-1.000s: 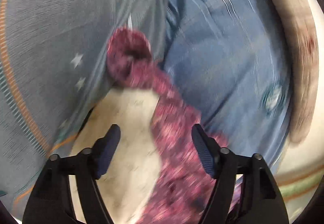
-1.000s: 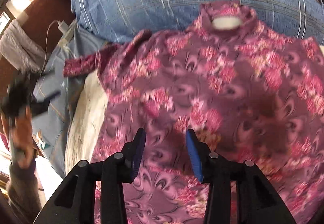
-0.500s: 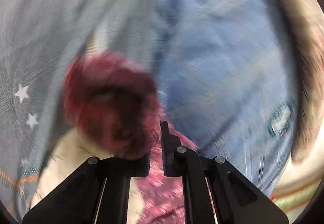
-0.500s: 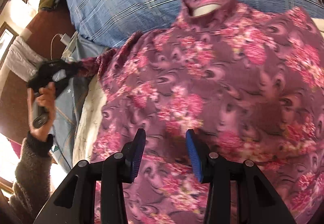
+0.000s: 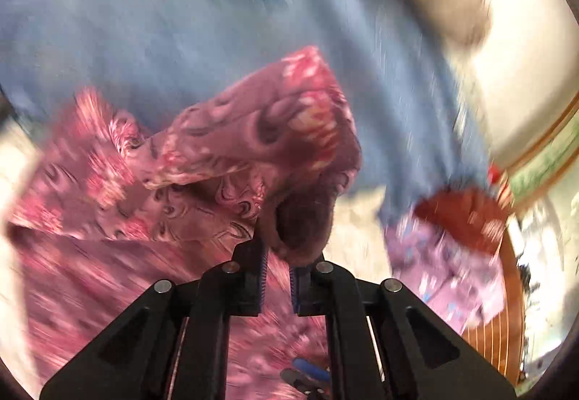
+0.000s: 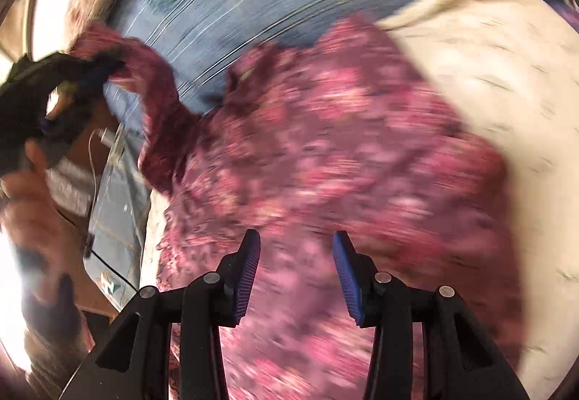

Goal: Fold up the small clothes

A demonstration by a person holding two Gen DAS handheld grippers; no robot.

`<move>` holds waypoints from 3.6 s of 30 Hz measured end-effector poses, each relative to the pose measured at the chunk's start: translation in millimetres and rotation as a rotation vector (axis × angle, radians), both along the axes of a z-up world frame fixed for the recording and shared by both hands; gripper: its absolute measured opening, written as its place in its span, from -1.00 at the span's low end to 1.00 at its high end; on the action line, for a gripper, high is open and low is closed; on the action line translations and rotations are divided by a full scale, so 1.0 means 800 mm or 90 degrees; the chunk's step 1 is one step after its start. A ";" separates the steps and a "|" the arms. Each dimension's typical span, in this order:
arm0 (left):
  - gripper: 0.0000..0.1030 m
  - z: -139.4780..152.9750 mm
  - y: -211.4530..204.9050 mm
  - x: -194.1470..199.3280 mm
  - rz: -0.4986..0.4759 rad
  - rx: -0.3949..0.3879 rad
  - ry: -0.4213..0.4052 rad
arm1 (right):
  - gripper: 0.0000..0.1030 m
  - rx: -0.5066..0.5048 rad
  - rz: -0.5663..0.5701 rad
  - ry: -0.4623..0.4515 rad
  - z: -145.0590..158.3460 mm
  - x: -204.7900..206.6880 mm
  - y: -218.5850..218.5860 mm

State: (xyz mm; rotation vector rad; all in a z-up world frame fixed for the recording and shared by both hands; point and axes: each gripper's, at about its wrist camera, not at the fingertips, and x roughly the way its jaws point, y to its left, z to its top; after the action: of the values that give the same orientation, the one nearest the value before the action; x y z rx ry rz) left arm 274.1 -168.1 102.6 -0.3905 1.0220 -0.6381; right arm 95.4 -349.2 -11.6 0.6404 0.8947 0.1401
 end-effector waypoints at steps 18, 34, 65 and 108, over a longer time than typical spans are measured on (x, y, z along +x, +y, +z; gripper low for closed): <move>0.35 -0.072 0.152 -0.047 0.107 -0.009 0.113 | 0.12 0.076 -0.103 -0.067 0.014 0.025 -0.067; 0.18 -0.170 0.213 0.034 0.195 -0.067 0.244 | 0.14 0.139 -0.156 -0.017 -0.027 0.148 -0.052; 0.10 -0.156 0.257 -0.058 0.195 -0.151 0.208 | 0.09 0.188 -0.181 0.000 -0.022 0.020 -0.084; -0.72 -0.181 0.277 -0.045 0.265 -0.063 0.189 | -0.84 -0.079 -0.129 0.046 -0.011 0.154 -0.071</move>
State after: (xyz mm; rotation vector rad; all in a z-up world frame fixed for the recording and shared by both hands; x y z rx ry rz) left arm 238.4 53.8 -41.9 -0.7786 1.1478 -0.2580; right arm 218.4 -405.8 -20.6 0.6187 0.8959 -0.1199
